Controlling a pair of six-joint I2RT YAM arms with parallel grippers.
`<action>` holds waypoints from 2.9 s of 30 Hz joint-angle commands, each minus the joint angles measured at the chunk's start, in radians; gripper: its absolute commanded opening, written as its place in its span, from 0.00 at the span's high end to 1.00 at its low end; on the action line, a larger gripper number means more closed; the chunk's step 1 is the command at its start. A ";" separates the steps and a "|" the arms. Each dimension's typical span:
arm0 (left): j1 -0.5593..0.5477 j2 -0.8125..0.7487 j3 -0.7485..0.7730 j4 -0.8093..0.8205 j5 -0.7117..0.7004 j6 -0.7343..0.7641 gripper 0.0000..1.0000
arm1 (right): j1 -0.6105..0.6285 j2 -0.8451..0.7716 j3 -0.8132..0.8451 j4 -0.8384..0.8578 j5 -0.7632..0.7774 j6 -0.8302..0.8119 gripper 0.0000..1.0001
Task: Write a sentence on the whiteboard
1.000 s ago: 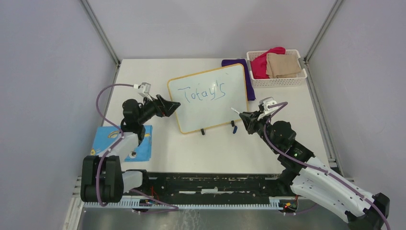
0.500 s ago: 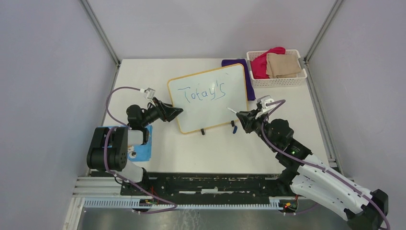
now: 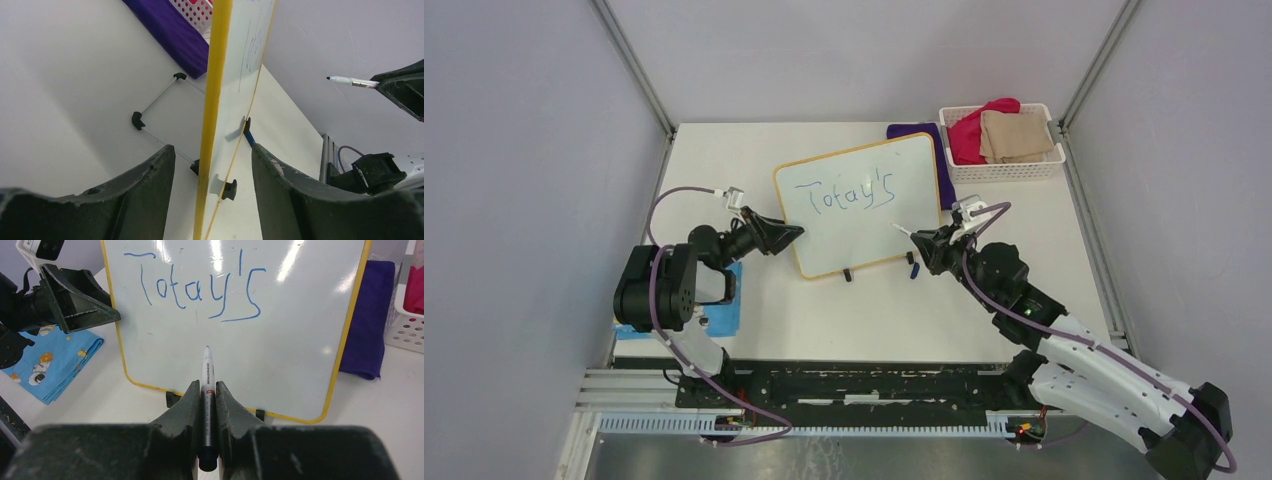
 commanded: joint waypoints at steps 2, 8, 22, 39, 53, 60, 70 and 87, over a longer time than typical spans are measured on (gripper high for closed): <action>-0.022 -0.012 -0.038 -0.029 0.020 0.102 0.36 | 0.005 0.028 0.051 0.084 -0.019 0.023 1.00; -0.063 -0.014 -0.042 -0.098 0.014 0.151 0.38 | 0.005 0.059 0.059 0.104 -0.043 0.037 1.00; -0.067 0.025 -0.042 -0.085 -0.006 0.154 0.58 | 0.015 0.101 0.069 0.116 -0.070 0.060 1.00; -0.073 0.042 -0.039 -0.093 -0.023 0.166 0.74 | 0.058 0.155 0.073 0.159 -0.083 0.043 1.00; -0.072 0.046 -0.036 -0.112 -0.039 0.171 0.86 | 0.250 0.369 0.109 0.344 0.103 -0.242 1.00; -0.071 0.040 -0.036 -0.126 -0.043 0.181 0.92 | 0.298 0.479 0.157 0.393 0.150 -0.327 1.00; -0.072 0.043 -0.028 -0.145 -0.040 0.185 0.98 | 0.345 0.602 0.215 0.394 0.217 -0.357 1.00; -0.073 0.045 -0.017 -0.174 -0.035 0.188 0.98 | 0.384 0.741 0.327 0.356 0.323 -0.343 1.00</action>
